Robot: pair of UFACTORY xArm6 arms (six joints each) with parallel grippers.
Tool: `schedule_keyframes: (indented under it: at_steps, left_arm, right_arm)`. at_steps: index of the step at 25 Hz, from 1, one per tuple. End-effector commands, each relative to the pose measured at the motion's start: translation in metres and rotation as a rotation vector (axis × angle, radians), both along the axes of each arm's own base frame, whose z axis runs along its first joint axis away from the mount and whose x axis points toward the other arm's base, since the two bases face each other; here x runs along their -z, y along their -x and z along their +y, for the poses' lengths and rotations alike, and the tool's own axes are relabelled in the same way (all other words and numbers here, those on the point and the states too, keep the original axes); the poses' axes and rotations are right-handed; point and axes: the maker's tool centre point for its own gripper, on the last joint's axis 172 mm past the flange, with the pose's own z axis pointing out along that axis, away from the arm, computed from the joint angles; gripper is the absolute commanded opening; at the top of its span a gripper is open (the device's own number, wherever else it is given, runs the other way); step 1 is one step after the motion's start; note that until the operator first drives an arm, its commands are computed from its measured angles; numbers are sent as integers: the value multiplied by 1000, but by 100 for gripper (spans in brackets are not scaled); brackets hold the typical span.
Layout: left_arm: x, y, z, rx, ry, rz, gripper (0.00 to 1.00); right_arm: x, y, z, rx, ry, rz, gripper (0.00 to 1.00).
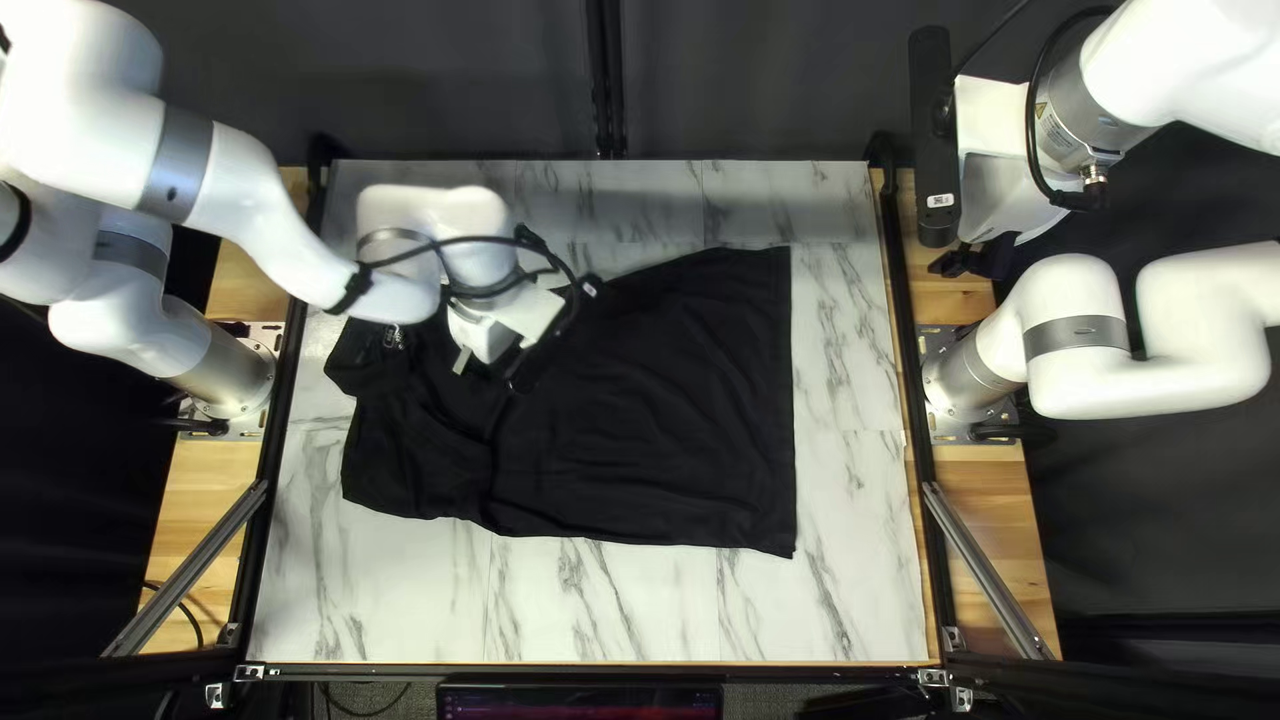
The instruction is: Fold t-shirt
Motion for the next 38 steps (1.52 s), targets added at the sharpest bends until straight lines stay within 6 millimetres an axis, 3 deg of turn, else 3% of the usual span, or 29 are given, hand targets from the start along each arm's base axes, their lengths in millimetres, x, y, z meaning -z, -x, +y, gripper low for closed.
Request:
schedule_keyframes:
  at_steps: [1, 5, 9, 21, 26, 28, 32, 38]
  left_arm:
    - [23, -1, 29, -47, -16, 9, 100]
    - [40, 1, 39, -81, -12, 25, 100]
    - [46, 1, 36, -86, -7, 41, 100]
    - [56, 1, -24, 1, 36, 73, 100]
    - [42, 1, -44, 19, 43, 59, 100]
    - [28, -2, -37, 17, 27, 43, 100]
    - [21, -6, -17, 3, -1, 24, 100]
    - [40, -7, 22, -24, -24, 41, 100]
  right_arm:
    - [0, 0, 0, 0, 0, 0, 100]
    - [0, 0, 0, 0, 0, 0, 100]
    - [0, 0, 0, 0, 0, 0, 100]
    - [0, 0, 0, 0, 0, 0, 100]
    - [0, 0, 0, 0, 0, 0, 100]
    - [0, 0, 0, 0, 0, 0, 100]
    - [0, 0, 0, 0, 0, 0, 100]
    - [0, 0, 0, 0, 0, 0, 100]
